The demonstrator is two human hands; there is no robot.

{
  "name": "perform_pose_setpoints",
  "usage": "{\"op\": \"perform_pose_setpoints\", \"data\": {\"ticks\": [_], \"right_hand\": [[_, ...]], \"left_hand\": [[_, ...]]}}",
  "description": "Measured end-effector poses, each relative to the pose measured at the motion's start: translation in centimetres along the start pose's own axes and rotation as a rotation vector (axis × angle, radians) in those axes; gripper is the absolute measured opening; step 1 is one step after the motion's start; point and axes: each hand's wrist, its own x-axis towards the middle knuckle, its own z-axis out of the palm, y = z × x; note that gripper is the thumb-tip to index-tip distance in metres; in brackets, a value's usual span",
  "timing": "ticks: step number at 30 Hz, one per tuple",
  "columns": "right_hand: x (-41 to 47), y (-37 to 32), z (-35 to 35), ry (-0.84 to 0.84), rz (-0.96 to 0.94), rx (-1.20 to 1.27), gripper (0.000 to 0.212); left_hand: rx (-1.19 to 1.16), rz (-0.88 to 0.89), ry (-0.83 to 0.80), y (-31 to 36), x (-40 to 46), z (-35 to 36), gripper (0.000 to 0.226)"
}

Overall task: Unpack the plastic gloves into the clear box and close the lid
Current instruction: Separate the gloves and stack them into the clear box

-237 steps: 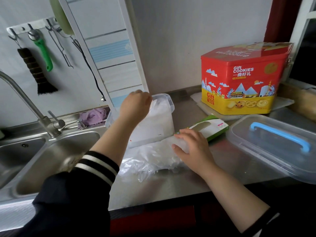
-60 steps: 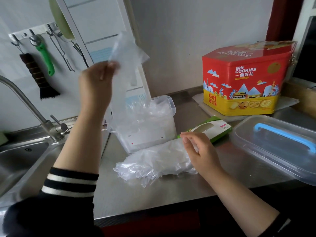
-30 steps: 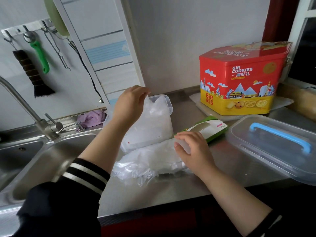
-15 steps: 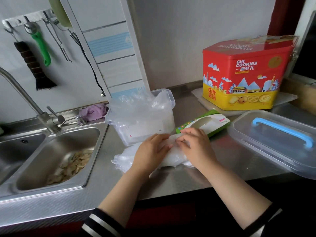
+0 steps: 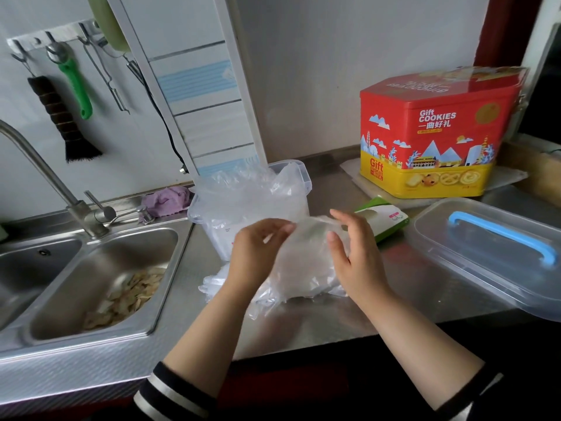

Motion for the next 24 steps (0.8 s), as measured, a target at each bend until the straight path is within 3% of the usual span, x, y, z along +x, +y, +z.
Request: {"op": "perform_pose_setpoints", "data": {"ticks": [3,6,11,17,21,24], "right_hand": [[0.0,-0.3,0.0,-0.011,0.079,0.023,0.041],[-0.2,-0.3,-0.1,-0.032,0.086,0.017,0.042],[-0.2,-0.3,-0.2,-0.014,0.078,0.009,0.038],[-0.3,-0.4,-0.3,0.004,0.081,0.004,0.037],[-0.3,-0.3,-0.3,0.017,0.091,0.009,0.036],[-0.2,-0.2,-0.2,0.026,0.085,-0.001,0.035]], "left_hand": [[-0.277,-0.077,0.111,1.8,1.2,-2.3,0.01],[-0.492,-0.071,0.183,2.9,2.6,-4.8,0.015],[-0.642,0.026,0.36,5.3,6.5,-9.6,0.014],[-0.342,0.269,0.463,7.8,10.1,-11.0,0.008],[0.011,0.248,0.349,5.8,12.5,-8.4,0.016],[0.299,0.191,0.163,2.7,13.2,-6.3,0.012]]}}
